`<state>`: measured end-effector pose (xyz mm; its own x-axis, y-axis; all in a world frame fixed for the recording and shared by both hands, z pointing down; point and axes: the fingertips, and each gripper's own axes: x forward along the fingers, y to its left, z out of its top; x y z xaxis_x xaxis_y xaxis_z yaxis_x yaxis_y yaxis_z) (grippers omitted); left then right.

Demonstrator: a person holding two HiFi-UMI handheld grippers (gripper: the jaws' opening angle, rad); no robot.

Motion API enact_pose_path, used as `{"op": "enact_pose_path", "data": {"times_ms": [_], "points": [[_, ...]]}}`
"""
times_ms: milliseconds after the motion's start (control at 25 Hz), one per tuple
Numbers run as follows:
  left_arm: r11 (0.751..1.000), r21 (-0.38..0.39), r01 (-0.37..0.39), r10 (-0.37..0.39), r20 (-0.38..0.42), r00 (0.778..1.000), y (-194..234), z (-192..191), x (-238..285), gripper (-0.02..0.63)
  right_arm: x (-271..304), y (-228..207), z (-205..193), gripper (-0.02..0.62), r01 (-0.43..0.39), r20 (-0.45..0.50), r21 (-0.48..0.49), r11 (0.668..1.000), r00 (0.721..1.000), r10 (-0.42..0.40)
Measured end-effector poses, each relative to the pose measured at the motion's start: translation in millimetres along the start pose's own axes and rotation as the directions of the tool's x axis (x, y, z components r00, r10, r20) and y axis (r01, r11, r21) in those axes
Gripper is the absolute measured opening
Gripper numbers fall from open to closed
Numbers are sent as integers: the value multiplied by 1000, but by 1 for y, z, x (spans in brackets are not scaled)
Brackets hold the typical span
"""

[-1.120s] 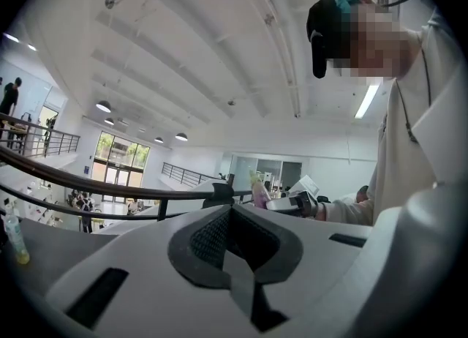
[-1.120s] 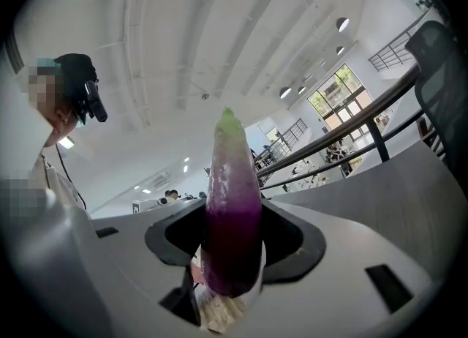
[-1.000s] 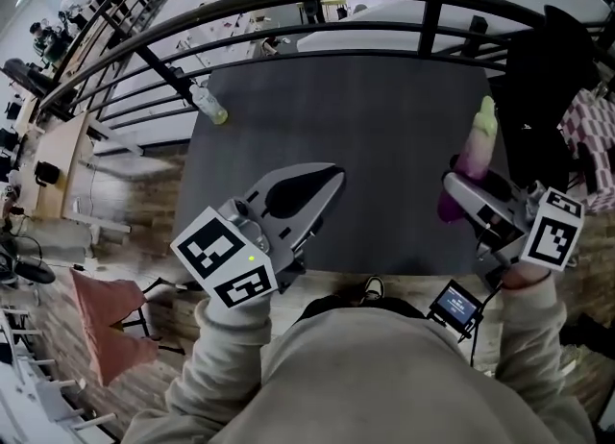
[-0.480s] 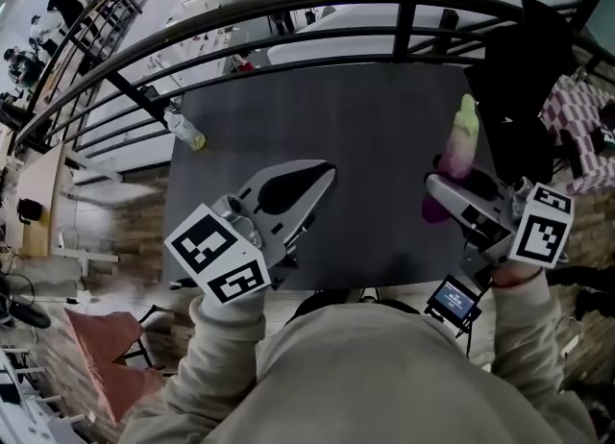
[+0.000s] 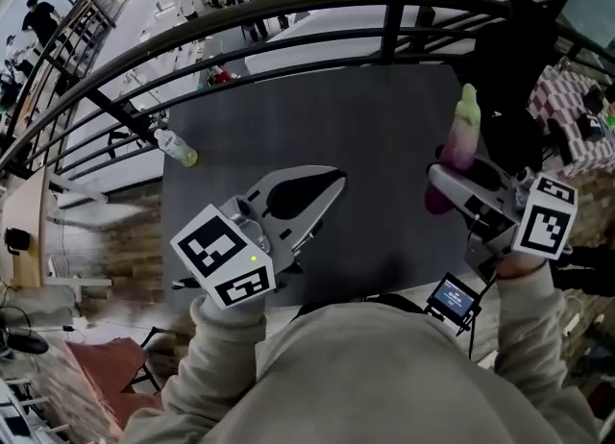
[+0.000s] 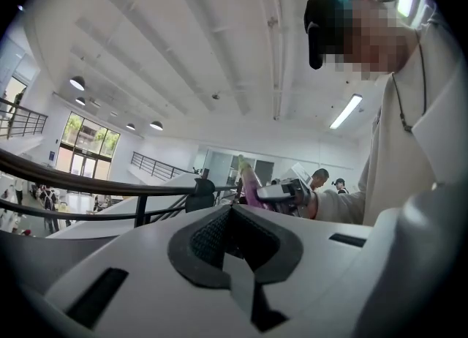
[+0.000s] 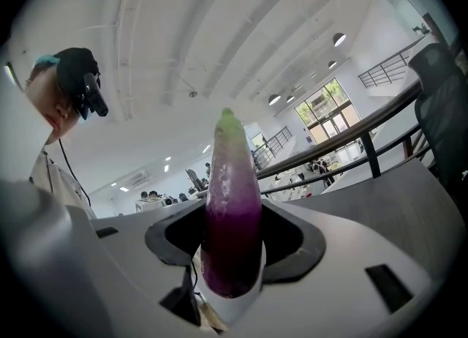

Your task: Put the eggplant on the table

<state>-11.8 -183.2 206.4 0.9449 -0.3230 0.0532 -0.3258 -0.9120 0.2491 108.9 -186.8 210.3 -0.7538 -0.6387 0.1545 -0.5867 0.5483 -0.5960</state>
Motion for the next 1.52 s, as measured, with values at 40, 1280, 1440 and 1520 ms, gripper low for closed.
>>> {"op": "enact_pose_path", "data": {"times_ms": [40, 1280, 1440, 1520], "points": [[1000, -4, 4, -4, 1, 1000, 1, 0, -1, 0, 0, 1, 0, 225, 6, 2, 1, 1000, 1000, -6], [994, -64, -83, 81, -32, 996, 23, 0, -8, 0, 33, 6, 8, 225, -48, -43, 18, 999, 998, 49], [989, -109, -98, 90, -77, 993, 44, -23, 5, 0, 43, -15, 7, 225, -42, -55, 40, 998, 997, 44], [986, -126, -109, 97, -96, 991, 50, -33, 5, 0, 48, -18, 2, 225, -41, -67, 40, 998, 997, 44]]}}
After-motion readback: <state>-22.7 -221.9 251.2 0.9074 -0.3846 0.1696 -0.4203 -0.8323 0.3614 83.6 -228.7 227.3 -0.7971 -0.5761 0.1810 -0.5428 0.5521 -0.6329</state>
